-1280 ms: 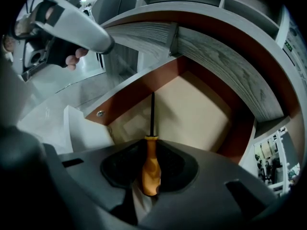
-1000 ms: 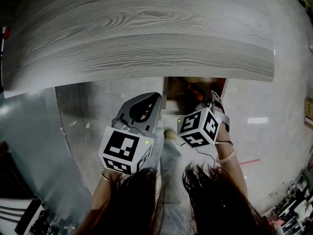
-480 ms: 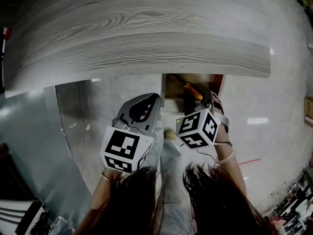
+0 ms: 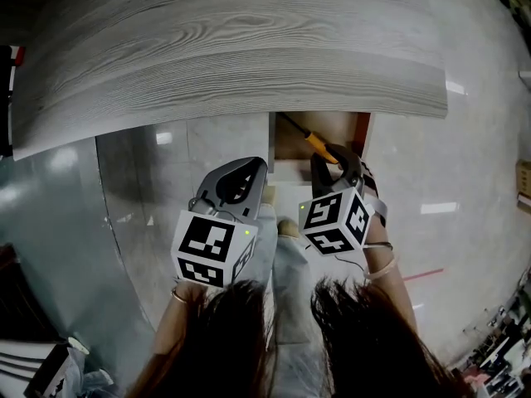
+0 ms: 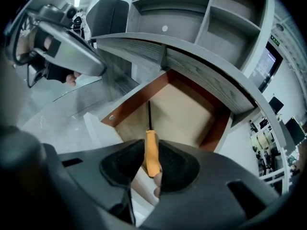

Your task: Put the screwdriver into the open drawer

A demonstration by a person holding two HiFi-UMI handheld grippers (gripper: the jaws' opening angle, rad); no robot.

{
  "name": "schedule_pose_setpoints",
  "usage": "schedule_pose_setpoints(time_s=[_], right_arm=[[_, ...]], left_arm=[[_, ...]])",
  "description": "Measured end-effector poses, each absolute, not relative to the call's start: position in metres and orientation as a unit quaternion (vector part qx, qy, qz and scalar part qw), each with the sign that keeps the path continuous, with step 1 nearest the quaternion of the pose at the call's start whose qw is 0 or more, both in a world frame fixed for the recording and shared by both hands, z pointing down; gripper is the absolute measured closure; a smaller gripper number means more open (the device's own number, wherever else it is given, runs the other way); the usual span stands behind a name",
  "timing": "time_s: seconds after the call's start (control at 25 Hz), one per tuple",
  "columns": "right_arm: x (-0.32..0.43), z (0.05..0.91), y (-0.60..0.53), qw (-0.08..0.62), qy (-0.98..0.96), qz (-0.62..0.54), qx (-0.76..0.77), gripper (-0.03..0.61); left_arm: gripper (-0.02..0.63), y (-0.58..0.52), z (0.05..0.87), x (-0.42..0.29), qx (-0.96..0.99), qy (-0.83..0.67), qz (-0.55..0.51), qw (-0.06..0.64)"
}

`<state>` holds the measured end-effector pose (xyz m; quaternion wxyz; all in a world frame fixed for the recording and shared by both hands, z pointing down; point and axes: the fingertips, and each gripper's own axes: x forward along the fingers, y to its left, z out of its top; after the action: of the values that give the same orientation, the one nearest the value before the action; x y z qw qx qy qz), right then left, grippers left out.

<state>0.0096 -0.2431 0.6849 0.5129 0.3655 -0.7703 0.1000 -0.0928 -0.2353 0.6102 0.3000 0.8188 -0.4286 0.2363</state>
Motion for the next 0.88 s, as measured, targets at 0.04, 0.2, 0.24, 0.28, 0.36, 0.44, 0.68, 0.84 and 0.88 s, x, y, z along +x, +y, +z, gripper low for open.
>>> schedule_pose_setpoints(time_s=[0.04,0.2,0.24,0.28,0.36,0.44,0.68,0.84,0.88], right_arm=[[0.011,0.683,-0.241,0.511,-0.771,0.100,0.368,0.476],[0.016,0.673,-0.234,0.499,-0.773,0.105,0.377,0.476],[0.017,0.670,-0.232,0.496,-0.774,0.106,0.380,0.477],[0.019,0.667,-0.230,0.493,-0.774,0.106,0.382,0.482],[0.021,0.660,-0.227,0.488,-0.774,0.106,0.388,0.494],[0.024,0.655,-0.223,0.484,-0.774,0.105,0.393,0.503],[0.036,0.639,-0.209,0.476,-0.772,0.102,0.408,0.523],[0.043,0.631,-0.200,0.468,-0.773,0.106,0.416,0.531],[0.044,0.629,-0.197,0.465,-0.773,0.108,0.418,0.532]], left_arm=[[0.592,-0.234,0.610,-0.092,0.819,-0.429,0.237,0.298],[0.592,-0.228,0.603,-0.087,0.820,-0.432,0.236,0.291],[0.592,-0.227,0.601,-0.085,0.821,-0.432,0.236,0.290],[0.592,-0.225,0.598,-0.084,0.821,-0.432,0.236,0.289],[0.592,-0.221,0.594,-0.081,0.822,-0.433,0.234,0.288],[0.592,-0.217,0.590,-0.078,0.821,-0.434,0.232,0.288],[0.592,-0.200,0.581,-0.069,0.822,-0.435,0.232,0.286],[0.592,-0.191,0.574,-0.062,0.824,-0.435,0.229,0.282],[0.592,-0.188,0.572,-0.060,0.824,-0.436,0.229,0.281]])
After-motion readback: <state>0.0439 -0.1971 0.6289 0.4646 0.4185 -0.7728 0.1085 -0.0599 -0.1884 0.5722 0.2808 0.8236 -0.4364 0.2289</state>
